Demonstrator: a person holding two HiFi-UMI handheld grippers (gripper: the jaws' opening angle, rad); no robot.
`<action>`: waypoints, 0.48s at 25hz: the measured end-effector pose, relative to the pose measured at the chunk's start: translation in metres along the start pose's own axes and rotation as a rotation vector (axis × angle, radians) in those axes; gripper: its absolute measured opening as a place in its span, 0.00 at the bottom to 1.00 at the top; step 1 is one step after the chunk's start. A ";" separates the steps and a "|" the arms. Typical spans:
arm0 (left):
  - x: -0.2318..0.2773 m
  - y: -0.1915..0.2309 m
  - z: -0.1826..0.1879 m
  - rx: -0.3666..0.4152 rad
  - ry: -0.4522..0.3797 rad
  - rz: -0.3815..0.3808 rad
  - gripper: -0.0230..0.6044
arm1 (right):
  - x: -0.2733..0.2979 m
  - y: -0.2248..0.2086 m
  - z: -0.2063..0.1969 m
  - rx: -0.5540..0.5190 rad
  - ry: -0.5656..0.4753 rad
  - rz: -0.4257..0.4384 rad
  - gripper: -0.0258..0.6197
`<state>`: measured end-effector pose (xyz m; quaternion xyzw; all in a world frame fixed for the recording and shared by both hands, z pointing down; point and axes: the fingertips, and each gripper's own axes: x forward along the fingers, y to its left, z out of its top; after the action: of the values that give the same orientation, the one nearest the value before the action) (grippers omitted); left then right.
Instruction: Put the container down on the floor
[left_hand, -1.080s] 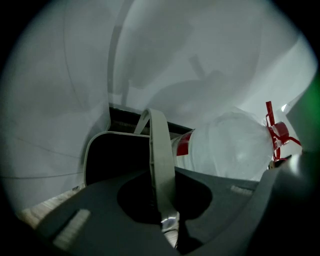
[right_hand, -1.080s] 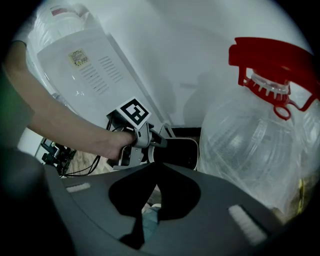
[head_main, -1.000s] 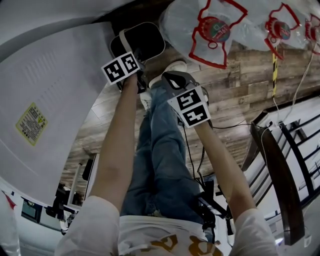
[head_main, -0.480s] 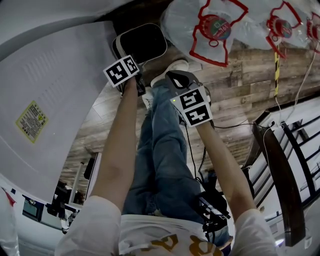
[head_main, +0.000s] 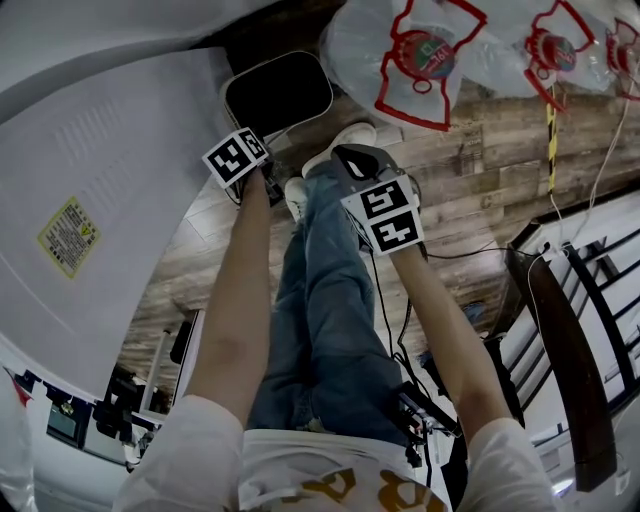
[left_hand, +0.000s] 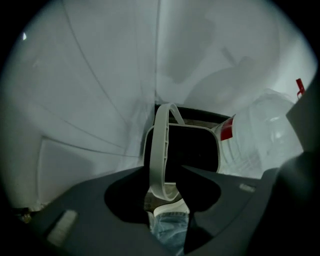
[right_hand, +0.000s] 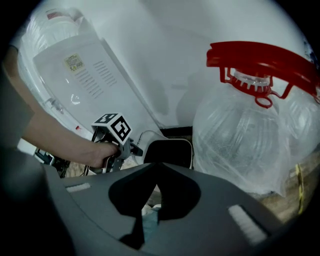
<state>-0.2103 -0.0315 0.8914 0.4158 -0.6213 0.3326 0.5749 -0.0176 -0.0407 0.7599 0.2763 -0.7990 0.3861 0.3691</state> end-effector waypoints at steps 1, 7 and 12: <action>-0.001 0.002 -0.002 0.009 0.001 0.009 0.31 | -0.001 0.000 0.002 0.014 -0.009 -0.001 0.08; -0.010 0.012 -0.017 0.024 0.023 0.021 0.32 | -0.005 0.003 0.008 -0.003 -0.030 -0.023 0.08; -0.017 0.007 -0.021 0.040 0.024 0.000 0.32 | -0.011 0.008 0.009 -0.004 -0.043 -0.040 0.08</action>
<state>-0.2080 -0.0077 0.8778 0.4232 -0.6077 0.3500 0.5737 -0.0203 -0.0420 0.7438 0.2994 -0.8019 0.3710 0.3601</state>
